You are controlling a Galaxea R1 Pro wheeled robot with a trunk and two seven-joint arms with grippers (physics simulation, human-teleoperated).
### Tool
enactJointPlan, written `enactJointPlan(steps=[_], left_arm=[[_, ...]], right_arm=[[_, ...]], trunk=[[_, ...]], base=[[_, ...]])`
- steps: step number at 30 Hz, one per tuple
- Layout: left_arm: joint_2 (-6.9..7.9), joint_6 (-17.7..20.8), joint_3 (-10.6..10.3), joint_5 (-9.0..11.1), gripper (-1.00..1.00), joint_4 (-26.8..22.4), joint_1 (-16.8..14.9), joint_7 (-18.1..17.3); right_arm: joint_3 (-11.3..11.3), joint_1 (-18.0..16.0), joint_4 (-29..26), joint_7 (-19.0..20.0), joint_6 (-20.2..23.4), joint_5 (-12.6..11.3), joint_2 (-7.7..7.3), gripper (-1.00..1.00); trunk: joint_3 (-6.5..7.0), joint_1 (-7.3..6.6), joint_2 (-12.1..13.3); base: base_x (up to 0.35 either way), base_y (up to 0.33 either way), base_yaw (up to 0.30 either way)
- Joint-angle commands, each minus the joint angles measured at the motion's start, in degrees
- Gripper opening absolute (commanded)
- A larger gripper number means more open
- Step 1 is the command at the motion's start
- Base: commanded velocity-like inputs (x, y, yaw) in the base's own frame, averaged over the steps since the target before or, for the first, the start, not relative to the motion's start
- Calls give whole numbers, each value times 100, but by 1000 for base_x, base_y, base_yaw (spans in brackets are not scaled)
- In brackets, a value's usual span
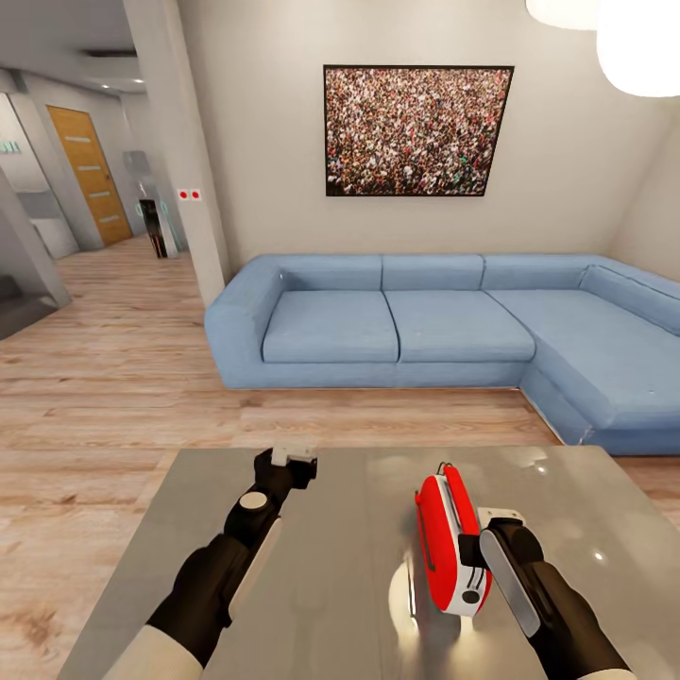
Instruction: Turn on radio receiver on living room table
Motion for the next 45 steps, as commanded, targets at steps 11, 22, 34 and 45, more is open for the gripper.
enactJointPlan(steps=[11,22,34,45], left_arm=[[0,0,-1,0,100,-3,11,0],[0,0,0,0,100,-5,11,1],[0,0,-1,0,100,-11,11,0],[0,0,0,0,100,-13,11,-1]], right_arm=[[-2,3,122,8,-4,-20,4,-100],[-2,3,122,6,-4,-36,4,-100],[-8,3,121,8,-4,-46,4,100],[-3,3,117,5,-4,-50,4,100]], trunk=[[-1,1,1],[-1,1,1],[-1,1,1],[-1,1,1]], base=[[0,0,0],[0,0,0],[0,0,0],[0,0,0]])
